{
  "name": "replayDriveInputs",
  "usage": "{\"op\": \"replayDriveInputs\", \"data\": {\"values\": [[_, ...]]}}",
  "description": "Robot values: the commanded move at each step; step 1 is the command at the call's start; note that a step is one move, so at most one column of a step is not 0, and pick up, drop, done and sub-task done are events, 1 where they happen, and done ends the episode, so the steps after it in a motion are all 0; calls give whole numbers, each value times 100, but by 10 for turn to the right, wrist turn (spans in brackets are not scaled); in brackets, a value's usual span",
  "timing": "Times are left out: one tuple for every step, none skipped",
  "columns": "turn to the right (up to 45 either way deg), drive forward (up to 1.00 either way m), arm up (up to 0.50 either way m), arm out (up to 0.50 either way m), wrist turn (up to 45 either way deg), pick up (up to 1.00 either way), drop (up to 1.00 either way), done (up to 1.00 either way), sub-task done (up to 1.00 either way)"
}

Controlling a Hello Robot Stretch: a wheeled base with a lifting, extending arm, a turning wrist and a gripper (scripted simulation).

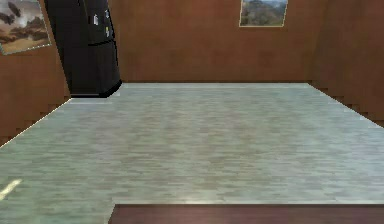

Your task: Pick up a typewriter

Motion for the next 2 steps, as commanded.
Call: {"op": "replayDriveInputs", "data": {"values": [[0,0,0,0,450,0,0,0,0],[0,0,0,0,450,0,0,0,0]]}}
